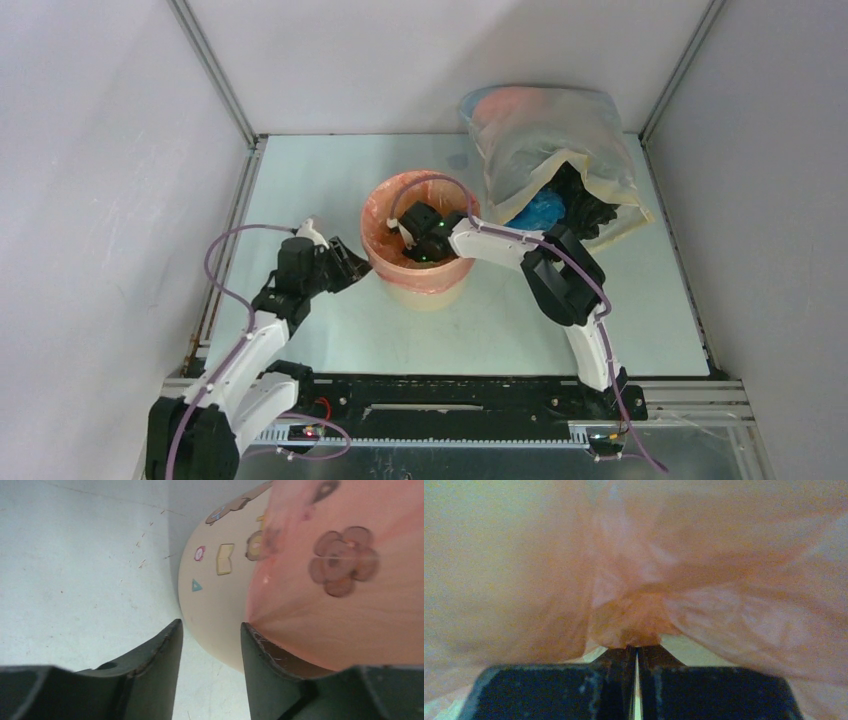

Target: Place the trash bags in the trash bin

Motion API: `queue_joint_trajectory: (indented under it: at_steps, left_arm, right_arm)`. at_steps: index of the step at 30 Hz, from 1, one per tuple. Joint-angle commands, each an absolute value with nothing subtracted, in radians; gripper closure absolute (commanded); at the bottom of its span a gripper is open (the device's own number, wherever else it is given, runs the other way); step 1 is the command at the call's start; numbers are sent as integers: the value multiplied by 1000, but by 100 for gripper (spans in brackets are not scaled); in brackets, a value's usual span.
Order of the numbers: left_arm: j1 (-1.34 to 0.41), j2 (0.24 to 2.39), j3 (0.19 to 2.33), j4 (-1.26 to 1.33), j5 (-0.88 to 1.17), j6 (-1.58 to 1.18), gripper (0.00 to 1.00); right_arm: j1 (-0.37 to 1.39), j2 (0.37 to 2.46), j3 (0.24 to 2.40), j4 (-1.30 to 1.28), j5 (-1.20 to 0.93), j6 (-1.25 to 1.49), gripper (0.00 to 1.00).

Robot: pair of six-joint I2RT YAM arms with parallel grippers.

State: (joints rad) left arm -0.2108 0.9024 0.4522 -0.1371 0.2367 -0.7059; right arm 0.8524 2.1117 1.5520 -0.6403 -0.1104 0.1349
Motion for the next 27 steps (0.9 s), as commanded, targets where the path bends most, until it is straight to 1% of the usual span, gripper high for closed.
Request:
queue_joint_trajectory:
  at_steps: [1, 3, 8, 14, 18, 22, 27]
  left_arm:
    - [-205, 775, 448, -171, 239, -661, 45]
    - [-205, 721, 463, -212, 277, -658, 40]
    - [-206, 612, 464, -222, 423, -739, 37]
    - [-207, 571, 483, -290, 584, -750, 46]
    - [-207, 519, 502, -363, 598, -742, 48]
    - [-209, 457, 497, -341, 619, -785, 44]
    - [-218, 460, 498, -282, 720, -828, 38]
  right_arm:
    - [834, 2167, 1560, -614, -111, 147, 100]
    - [834, 2172, 1565, -614, -116, 148, 100]
    - [832, 2184, 1581, -618, -120, 149, 100]
    - [833, 2186, 1597, -628, -120, 150, 100]
    - [833, 2185, 1598, -632, -120, 149, 100]
    - [831, 2184, 1598, -632, -120, 146, 100]
    - [834, 2184, 1604, -636, -123, 146, 100]
